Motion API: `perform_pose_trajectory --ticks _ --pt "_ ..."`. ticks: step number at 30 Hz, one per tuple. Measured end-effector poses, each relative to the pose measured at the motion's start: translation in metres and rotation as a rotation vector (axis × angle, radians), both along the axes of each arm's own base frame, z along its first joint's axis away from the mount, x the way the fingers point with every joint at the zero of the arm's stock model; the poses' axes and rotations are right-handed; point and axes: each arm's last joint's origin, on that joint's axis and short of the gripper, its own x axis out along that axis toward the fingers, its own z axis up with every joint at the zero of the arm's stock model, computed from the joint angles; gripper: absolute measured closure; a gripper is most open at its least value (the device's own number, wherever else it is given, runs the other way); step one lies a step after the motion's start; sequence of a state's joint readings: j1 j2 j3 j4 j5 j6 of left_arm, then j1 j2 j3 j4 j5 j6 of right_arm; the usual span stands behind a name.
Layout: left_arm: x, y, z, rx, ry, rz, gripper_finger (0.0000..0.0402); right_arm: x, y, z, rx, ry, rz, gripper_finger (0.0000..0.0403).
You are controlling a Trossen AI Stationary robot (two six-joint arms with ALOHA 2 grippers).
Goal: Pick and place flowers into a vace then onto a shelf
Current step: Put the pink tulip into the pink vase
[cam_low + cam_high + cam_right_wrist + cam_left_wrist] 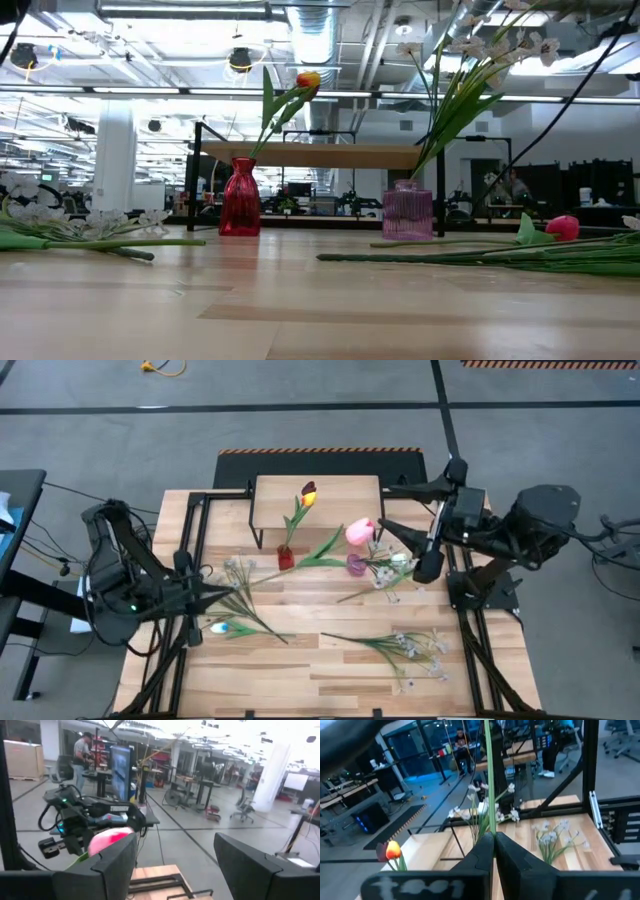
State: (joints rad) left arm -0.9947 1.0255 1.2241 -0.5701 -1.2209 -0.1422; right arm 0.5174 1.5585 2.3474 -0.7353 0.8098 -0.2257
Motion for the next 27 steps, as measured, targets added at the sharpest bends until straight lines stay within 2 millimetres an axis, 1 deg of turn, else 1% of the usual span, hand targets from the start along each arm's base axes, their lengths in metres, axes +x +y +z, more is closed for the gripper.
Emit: perform_pose_trajectory --ticks 5,9,12,15,21,25,27 --pt "-0.002 0.004 0.008 0.029 -0.028 0.005 0.0401 -0.002 0.005 0.001 0.002 -0.007 0.025 0.0143" --pt "-0.002 0.004 0.016 0.046 -0.056 -0.002 0.0401 0.002 0.013 -0.003 -0.046 0.023 0.041 0.0143" --pt "-0.002 0.004 0.021 0.064 -0.073 -0.008 0.0401 0.009 0.020 -0.007 -0.050 0.032 0.059 0.0143" --pt "-0.002 0.003 0.026 0.078 -0.088 -0.026 0.0401 0.026 0.030 -0.017 -0.076 0.068 0.068 0.0143" --pt "-0.001 0.002 0.034 0.094 -0.127 -0.065 0.0401 0.075 0.052 -0.045 -0.146 0.137 0.126 0.0142" --pt "-0.001 0.001 0.039 0.093 -0.153 -0.096 0.0401 0.103 0.064 -0.057 -0.215 0.119 0.132 0.0142" --pt "-0.001 0.001 0.039 0.097 -0.156 -0.107 0.0401 0.115 0.071 -0.060 -0.242 0.087 0.163 0.0142"
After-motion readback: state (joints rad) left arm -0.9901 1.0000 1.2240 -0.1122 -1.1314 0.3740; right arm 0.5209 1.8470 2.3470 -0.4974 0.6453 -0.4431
